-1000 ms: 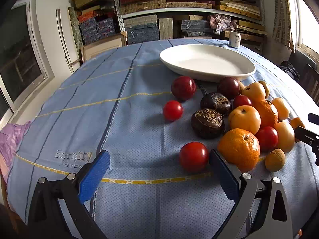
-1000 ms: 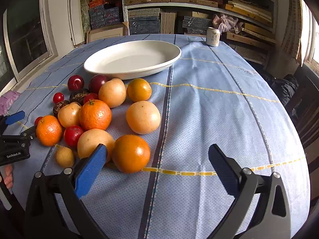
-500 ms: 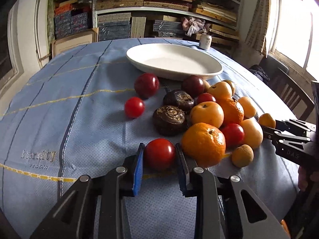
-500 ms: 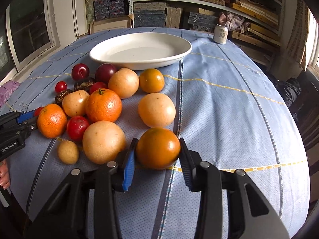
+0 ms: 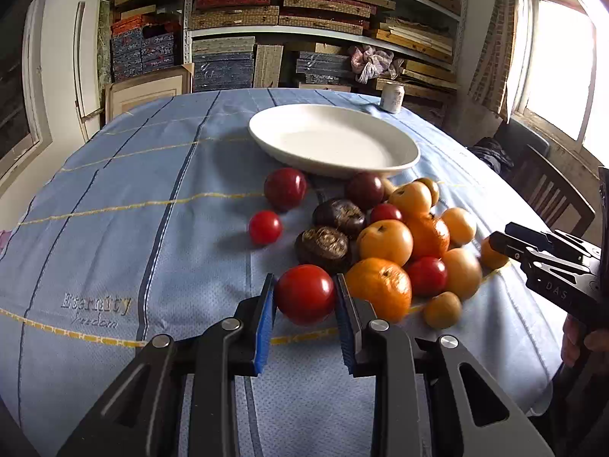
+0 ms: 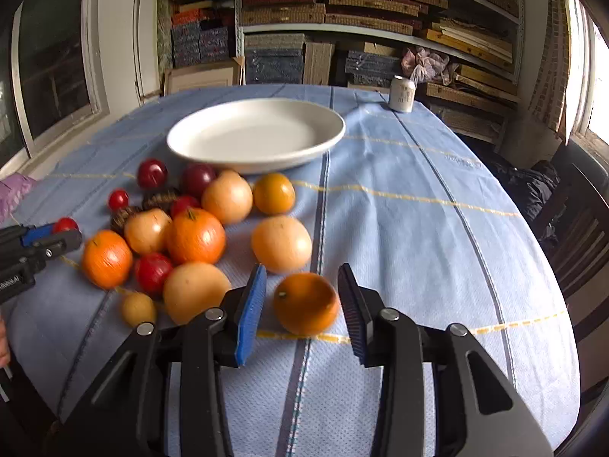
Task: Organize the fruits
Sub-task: 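Grasp an orange with the right tool while the left tool grasps a red tomato, then carry the orange with the right tool into the plate and open, while the left tool drops the tomato there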
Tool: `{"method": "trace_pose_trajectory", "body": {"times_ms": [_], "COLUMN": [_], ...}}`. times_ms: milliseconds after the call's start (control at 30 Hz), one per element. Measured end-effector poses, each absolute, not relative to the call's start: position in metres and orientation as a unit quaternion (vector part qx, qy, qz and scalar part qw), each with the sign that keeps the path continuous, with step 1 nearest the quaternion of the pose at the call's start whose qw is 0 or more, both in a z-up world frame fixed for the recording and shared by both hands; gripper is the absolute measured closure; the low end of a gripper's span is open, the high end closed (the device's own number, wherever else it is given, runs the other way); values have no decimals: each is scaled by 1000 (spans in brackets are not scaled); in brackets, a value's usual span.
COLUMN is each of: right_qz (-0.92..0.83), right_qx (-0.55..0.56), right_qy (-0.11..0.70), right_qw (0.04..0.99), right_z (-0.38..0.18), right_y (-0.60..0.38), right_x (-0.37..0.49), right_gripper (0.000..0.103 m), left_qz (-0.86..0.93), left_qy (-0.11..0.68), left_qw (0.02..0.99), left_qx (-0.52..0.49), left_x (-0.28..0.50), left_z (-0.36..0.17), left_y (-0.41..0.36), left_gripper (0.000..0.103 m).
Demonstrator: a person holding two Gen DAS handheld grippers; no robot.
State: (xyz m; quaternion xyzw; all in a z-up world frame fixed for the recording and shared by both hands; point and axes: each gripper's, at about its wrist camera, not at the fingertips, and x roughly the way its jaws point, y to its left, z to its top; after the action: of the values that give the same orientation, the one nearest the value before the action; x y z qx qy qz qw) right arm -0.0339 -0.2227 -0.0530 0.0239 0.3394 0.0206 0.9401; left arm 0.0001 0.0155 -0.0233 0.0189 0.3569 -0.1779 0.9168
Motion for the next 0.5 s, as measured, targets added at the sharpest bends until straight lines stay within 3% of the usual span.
{"method": "trace_pose_trajectory", "body": {"times_ms": [33, 167, 200, 300, 500], "right_qz": [23, 31, 34, 34, 17], "right_qx": [28, 36, 41, 46, 46], "right_qy": [338, 337, 343, 350, 381], "right_qw": [941, 940, 938, 935, 923], "right_z": [-49, -38, -38, -42, -66], "right_y": [-223, -226, -228, -234, -239], "right_x": [-33, -27, -26, -35, -25], "right_gripper": [74, 75, 73, 51, 50], "left_qz": [-180, -180, -177, -191, -203], "left_qy": [356, 344, 342, 337, 348], "left_qw": [917, 921, 922, 921, 915], "left_qx": [18, 27, 26, 28, 14], "left_x": [1, 9, 10, 8, 9], "left_z": [-18, 1, 5, 10, -1], "left_y": [15, 12, 11, 8, 6], "left_gripper": [73, 73, 73, 73, 73]}}
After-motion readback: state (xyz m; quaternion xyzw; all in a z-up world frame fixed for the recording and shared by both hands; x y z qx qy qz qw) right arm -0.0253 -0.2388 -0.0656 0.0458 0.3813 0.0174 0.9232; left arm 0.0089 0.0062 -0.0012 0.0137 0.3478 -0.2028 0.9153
